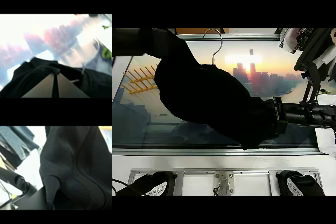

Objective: Fold the clothes and pants, and hang the long-sleeved shirts on hangers.

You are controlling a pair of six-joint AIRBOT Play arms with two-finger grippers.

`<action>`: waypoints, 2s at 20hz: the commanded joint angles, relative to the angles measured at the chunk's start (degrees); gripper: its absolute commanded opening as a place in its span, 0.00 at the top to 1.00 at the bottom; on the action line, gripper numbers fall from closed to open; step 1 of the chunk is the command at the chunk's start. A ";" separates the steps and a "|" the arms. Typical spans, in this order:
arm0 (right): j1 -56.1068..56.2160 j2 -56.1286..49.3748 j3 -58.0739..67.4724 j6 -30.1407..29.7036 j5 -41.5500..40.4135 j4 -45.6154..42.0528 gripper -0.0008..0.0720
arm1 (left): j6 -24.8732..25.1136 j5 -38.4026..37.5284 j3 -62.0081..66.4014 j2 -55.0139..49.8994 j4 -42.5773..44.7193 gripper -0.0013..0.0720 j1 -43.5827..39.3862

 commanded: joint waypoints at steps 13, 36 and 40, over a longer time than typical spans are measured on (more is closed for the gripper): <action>1.16 -1.09 3.19 -1.05 -3.37 4.02 0.97 | 0.68 -1.44 -8.35 0.81 -7.30 0.96 -5.79; -1.53 -0.04 4.11 -1.95 -8.20 3.98 0.97 | 0.59 0.09 -10.54 14.14 -7.45 0.29 18.29; -13.79 0.59 10.32 -1.81 -8.31 3.74 0.97 | 0.57 0.07 -10.56 14.84 -7.52 0.48 21.62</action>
